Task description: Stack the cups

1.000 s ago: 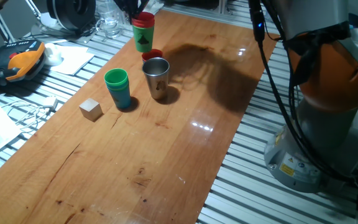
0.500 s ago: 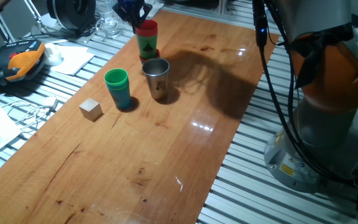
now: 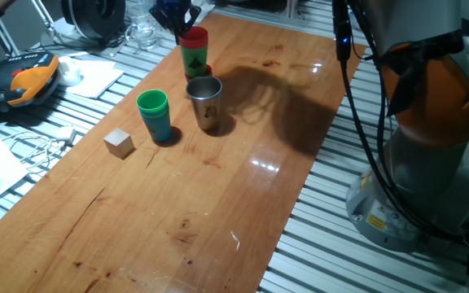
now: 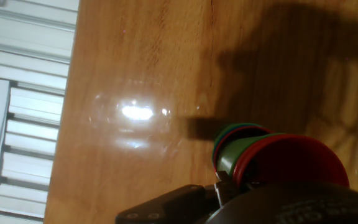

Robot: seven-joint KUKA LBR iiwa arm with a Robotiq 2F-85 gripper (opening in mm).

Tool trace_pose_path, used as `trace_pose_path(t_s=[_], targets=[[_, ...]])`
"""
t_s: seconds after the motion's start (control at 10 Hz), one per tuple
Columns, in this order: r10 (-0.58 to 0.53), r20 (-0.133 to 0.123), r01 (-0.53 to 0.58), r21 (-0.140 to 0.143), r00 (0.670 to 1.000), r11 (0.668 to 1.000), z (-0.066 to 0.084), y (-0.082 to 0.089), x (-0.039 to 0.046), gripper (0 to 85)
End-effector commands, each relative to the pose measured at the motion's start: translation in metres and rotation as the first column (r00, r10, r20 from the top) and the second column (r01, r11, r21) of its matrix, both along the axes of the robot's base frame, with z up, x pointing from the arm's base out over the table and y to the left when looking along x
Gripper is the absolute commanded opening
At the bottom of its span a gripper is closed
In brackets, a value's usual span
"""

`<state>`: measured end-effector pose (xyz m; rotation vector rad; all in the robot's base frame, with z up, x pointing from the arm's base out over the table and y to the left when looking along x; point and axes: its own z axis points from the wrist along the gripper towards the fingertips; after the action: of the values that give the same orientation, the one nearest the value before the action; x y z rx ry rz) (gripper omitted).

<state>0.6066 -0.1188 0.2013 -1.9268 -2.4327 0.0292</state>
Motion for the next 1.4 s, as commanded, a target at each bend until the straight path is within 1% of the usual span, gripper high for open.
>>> trace_pose_path(t_s=[0.0,0.1,0.2,0.3,0.4,0.5,0.6,0.7,0.8,1.0,1.2,1.3], targets=[[0.006,0.004,-0.006,-0.026,1.0,1.0,-0.003,0.002,-0.0016,17.0],[0.006,0.005,-0.006,-0.035,1.0,0.999,-0.006,0.004,-0.0015,34.0],[0.004,0.005,-0.004,-0.033,1.0,0.999,-0.007,0.004,-0.0004,34.0],[0.005,0.007,-0.004,-0.033,1.0,0.999,-0.009,0.003,0.0012,51.0],[0.002,0.01,-0.001,-0.041,1.0,0.999,-0.014,0.004,0.0038,51.0],[0.002,0.011,-0.001,-0.072,1.0,0.997,-0.021,0.006,0.0068,51.0],[0.001,0.016,0.0,-0.093,1.0,0.996,-0.028,0.008,0.009,68.0],[0.005,0.022,-0.002,-0.116,1.0,0.993,-0.035,0.009,0.0099,68.0],[0.017,0.027,-0.013,-0.136,1.0,0.991,-0.041,0.01,0.0089,85.0],[0.025,0.029,-0.021,-0.134,0.999,0.991,-0.046,0.011,0.0064,85.0],[0.037,0.027,-0.033,-0.123,0.999,0.992,-0.049,0.007,0.0049,85.0],[0.043,0.027,-0.039,-0.119,0.999,0.992,-0.054,0.004,0.0044,85.0]])
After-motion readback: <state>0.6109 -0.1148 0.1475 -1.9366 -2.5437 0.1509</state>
